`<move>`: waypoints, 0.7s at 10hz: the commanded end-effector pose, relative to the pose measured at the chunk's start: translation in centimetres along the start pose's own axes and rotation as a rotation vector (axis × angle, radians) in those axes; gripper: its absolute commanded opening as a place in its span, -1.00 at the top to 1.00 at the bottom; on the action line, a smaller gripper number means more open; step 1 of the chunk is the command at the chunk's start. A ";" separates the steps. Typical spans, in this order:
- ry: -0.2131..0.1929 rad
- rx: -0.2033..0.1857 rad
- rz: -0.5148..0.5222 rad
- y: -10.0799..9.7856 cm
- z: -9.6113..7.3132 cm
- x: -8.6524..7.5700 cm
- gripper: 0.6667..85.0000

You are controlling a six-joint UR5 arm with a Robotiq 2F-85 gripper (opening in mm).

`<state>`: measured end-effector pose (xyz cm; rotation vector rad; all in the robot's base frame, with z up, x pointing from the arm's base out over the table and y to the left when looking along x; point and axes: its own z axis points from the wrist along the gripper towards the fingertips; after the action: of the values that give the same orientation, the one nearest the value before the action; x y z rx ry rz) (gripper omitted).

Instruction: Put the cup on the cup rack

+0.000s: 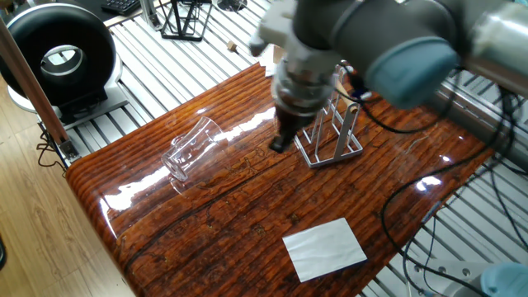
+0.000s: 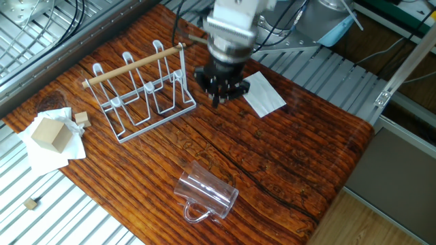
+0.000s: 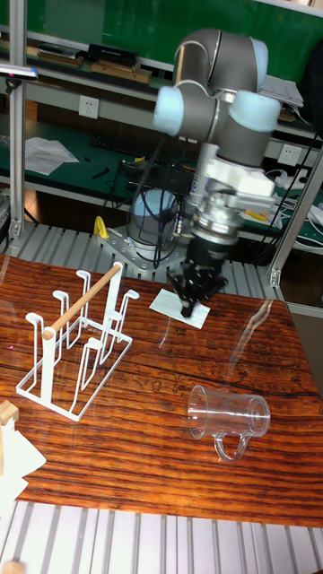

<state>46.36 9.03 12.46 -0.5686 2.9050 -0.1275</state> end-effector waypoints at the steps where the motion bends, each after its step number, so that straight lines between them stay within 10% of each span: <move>1: -0.046 -0.004 -0.038 1.7 1.2 -4.0 0.86; 7: -0.008 0.018 -0.022 0.7 1.4 -2.8 0.99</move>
<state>49.05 10.83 11.40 -0.6187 2.8737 -0.1526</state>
